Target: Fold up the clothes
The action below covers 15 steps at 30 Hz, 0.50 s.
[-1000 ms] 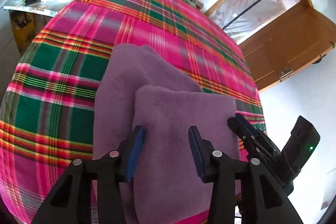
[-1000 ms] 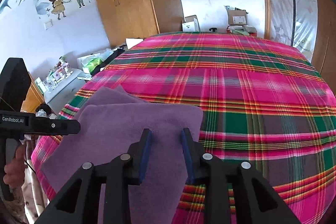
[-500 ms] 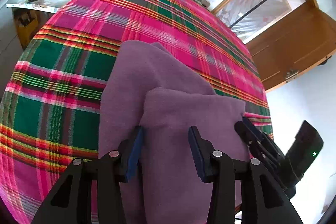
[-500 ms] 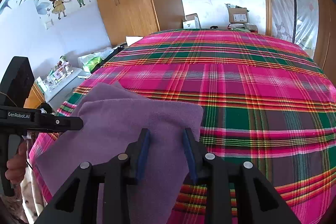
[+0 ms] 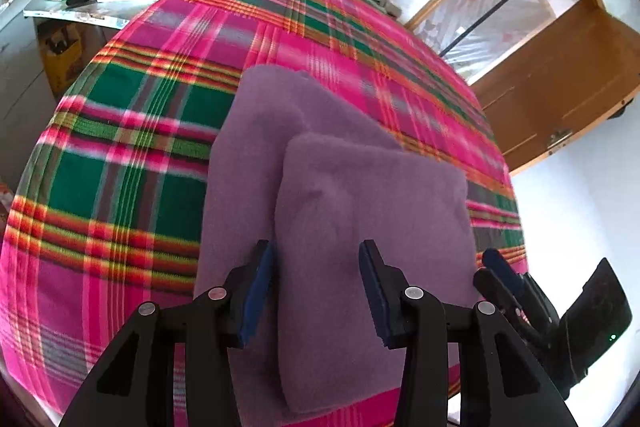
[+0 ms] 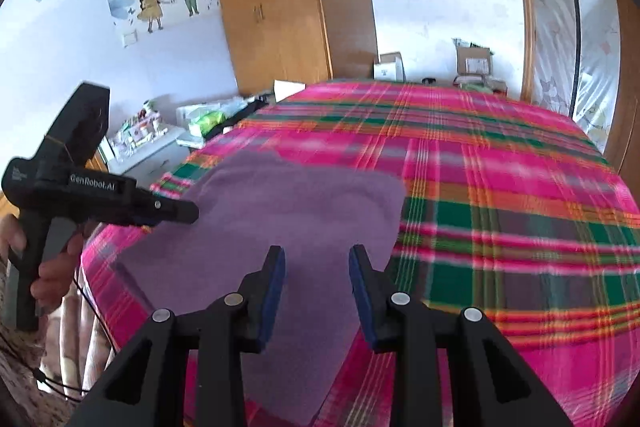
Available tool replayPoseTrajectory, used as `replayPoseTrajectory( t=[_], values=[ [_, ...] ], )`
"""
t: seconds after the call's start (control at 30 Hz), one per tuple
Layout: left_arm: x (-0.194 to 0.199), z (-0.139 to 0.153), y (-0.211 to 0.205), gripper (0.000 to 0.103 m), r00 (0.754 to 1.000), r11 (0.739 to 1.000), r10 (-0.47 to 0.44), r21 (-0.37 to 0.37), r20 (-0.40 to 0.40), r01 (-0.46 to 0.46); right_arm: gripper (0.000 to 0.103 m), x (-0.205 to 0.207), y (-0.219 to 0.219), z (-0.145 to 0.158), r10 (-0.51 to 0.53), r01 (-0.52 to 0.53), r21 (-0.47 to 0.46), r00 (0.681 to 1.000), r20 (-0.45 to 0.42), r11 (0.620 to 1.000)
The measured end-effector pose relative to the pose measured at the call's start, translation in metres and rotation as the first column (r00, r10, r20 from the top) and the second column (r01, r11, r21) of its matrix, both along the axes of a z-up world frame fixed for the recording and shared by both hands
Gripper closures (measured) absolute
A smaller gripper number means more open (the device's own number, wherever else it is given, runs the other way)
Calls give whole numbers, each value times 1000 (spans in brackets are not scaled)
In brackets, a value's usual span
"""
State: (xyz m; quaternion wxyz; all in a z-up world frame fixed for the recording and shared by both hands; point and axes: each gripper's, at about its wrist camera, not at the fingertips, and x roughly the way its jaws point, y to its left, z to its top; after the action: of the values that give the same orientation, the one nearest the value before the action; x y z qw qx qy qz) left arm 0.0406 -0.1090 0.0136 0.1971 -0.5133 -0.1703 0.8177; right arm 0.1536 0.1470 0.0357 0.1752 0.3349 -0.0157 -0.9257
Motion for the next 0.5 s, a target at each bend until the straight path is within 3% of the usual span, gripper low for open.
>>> replayPoseTrajectory(
  t=[0.5],
  values=[
    [13, -4, 5, 57, 999, 999, -9, -42, -44, 8, 60, 7, 5, -7, -40, 41, -37, 999, 17, 998]
  ],
)
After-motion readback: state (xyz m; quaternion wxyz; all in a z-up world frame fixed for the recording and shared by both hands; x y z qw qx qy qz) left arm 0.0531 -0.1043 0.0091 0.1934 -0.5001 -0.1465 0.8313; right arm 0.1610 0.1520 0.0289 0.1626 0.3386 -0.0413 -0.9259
